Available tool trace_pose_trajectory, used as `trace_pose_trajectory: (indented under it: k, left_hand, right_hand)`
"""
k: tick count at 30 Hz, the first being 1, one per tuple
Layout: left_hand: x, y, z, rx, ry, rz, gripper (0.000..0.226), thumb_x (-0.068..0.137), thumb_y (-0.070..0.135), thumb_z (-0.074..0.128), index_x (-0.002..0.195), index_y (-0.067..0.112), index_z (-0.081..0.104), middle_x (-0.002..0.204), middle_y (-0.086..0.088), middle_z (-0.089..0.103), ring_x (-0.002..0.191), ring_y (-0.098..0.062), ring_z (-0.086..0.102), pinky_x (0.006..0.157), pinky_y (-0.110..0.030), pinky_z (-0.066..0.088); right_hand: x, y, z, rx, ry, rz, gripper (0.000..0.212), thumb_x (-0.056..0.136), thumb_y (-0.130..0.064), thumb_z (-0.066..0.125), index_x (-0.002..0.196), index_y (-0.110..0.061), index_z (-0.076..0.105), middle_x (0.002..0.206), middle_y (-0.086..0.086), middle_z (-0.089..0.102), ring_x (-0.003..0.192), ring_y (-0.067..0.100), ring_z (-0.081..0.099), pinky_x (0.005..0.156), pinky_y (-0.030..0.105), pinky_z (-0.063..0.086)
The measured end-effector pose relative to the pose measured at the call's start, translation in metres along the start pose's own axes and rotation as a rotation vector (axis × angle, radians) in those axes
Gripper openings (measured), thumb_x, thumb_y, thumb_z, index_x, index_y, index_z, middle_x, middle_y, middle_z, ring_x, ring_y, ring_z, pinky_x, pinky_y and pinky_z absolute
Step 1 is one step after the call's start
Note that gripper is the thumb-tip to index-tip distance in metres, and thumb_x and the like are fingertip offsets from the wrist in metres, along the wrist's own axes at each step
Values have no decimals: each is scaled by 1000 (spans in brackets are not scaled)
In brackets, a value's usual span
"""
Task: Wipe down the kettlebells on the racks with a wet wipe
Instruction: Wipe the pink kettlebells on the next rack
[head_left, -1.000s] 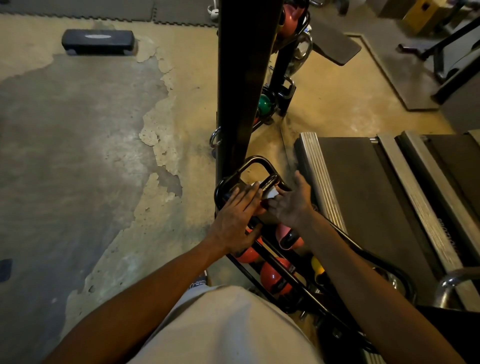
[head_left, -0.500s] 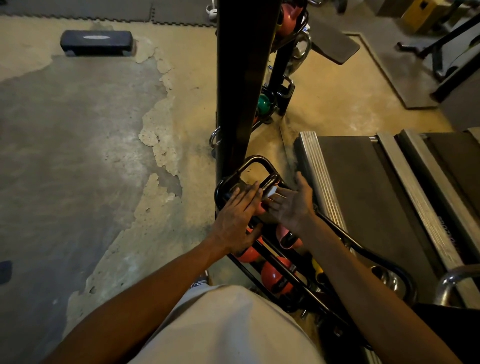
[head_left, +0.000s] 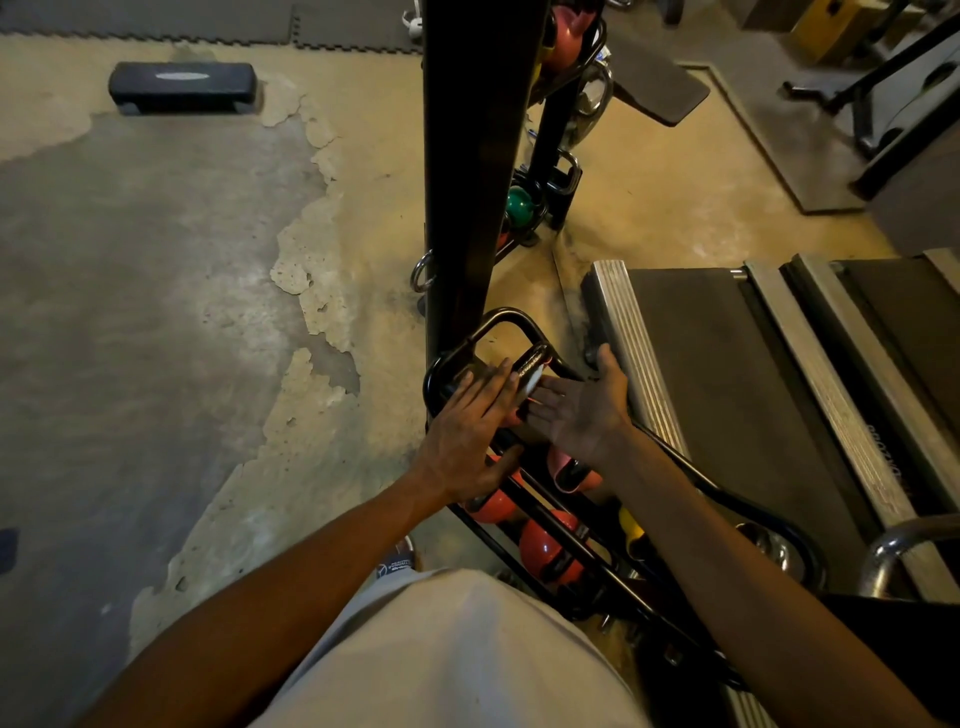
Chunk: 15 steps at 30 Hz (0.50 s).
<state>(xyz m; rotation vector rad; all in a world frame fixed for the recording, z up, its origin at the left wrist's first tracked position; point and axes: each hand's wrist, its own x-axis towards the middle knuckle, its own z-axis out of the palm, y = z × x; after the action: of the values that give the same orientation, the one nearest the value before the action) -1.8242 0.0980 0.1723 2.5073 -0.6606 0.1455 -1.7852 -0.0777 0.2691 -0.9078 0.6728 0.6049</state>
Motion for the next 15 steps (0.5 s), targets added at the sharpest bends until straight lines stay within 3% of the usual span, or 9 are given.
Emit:
trace_pose_trajectory:
  k: [10, 15]
  left_hand:
    - [0, 1, -2, 5, -6, -16, 90, 99, 54, 56, 166, 8, 18, 175, -10, 10, 163, -21, 3, 132, -48, 13]
    - [0, 1, -3, -14, 7, -6, 90, 98, 54, 55, 166, 7, 19, 175, -11, 10, 163, -22, 5, 131, -49, 14]
  right_hand:
    - [-7, -3, 5, 26, -10, -4, 110, 93, -84, 28, 160, 4, 24, 165, 28, 28, 154, 42, 27, 124, 51, 23]
    - [-10, -4, 7, -28, -53, -9, 109, 94, -82, 27, 159, 5, 24, 164, 29, 27, 154, 42, 26, 122, 51, 26]
